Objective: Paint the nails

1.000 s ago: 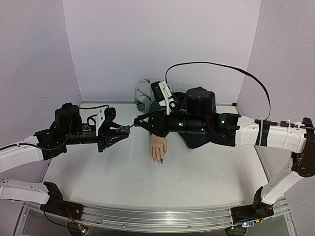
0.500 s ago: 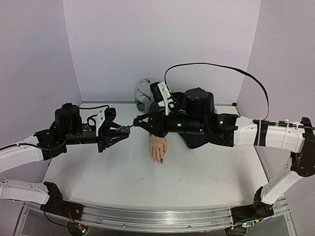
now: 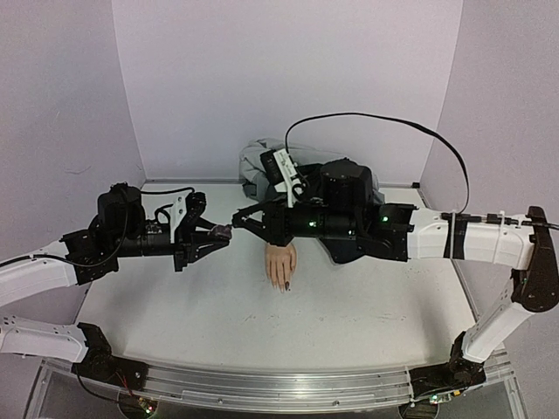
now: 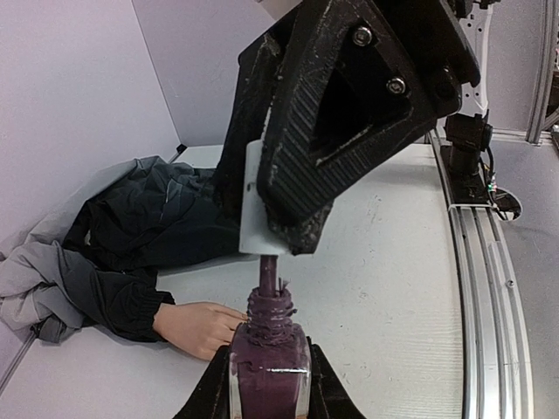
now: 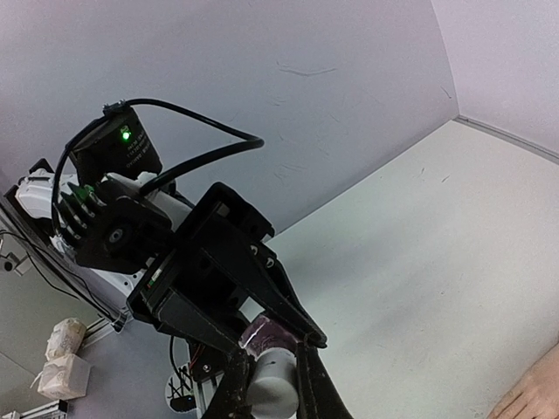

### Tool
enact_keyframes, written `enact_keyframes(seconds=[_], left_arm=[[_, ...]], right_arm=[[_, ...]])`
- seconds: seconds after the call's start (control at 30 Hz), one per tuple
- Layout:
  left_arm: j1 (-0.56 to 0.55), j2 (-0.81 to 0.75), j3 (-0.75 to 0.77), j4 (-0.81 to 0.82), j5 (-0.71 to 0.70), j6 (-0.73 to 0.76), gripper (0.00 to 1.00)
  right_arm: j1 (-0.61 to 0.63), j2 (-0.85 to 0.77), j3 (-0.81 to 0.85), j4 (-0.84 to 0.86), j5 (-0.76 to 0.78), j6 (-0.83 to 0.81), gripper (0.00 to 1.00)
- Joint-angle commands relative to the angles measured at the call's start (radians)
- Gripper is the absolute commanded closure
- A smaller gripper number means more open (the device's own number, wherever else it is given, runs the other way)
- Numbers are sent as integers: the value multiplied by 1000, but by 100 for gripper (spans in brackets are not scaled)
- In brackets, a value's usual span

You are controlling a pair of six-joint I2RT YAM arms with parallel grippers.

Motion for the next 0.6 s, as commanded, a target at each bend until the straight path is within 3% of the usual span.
enact_keyframes(seconds=[0.0,0.47,0.57], left_arm=[[-5,-6,10,48,17,5,100],[-10,-7,12,47,12,3,100],[-11,-13,14,47,-21,-9,100]], right_arm=[[5,18,53,69,-30,3,100],[7,123,79,126,-126,90,100],[32,171,66,178,-74,156,100]])
